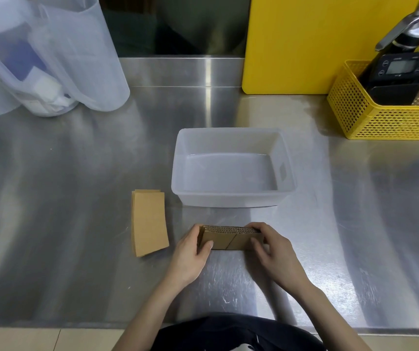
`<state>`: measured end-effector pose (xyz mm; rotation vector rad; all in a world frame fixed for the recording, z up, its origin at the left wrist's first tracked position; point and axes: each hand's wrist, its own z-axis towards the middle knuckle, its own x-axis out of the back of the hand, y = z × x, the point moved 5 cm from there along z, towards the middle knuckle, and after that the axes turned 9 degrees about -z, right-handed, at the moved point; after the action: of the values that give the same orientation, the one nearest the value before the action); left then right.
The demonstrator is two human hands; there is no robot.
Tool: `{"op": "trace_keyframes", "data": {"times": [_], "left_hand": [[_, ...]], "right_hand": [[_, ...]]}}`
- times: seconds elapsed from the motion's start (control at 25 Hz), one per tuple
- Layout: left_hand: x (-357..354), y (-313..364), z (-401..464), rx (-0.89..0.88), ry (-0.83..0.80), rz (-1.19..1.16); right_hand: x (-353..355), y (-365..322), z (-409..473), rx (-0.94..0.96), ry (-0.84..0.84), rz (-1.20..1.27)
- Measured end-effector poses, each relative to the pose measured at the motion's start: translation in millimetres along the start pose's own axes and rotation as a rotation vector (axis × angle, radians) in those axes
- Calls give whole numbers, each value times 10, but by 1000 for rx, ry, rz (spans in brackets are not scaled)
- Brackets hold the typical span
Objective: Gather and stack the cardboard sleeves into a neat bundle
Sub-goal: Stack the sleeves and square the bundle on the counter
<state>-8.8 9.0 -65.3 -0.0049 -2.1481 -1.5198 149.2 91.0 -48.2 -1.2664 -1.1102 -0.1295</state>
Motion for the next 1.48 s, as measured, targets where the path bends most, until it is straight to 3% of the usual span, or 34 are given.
{"op": "trace_keyframes", "data": {"times": [0.2, 0.48, 0.76, 1.16, 1.48], "left_hand": [[264, 209, -62, 1, 75, -285], [855, 380, -40, -21, 280, -483], [1308, 217, 116, 77, 337, -373], [1378, -12, 369, 217, 293, -121], [1336, -109, 435, 193, 315, 20]], "right_hand": [[54, -155, 88, -40, -27, 121], [-117, -676, 301, -8, -202, 174], [-362, -1160, 535, 139, -363, 72], [-745, -1203, 743, 75, -486, -87], [-906, -1198, 799, 87, -521, -162]]}}
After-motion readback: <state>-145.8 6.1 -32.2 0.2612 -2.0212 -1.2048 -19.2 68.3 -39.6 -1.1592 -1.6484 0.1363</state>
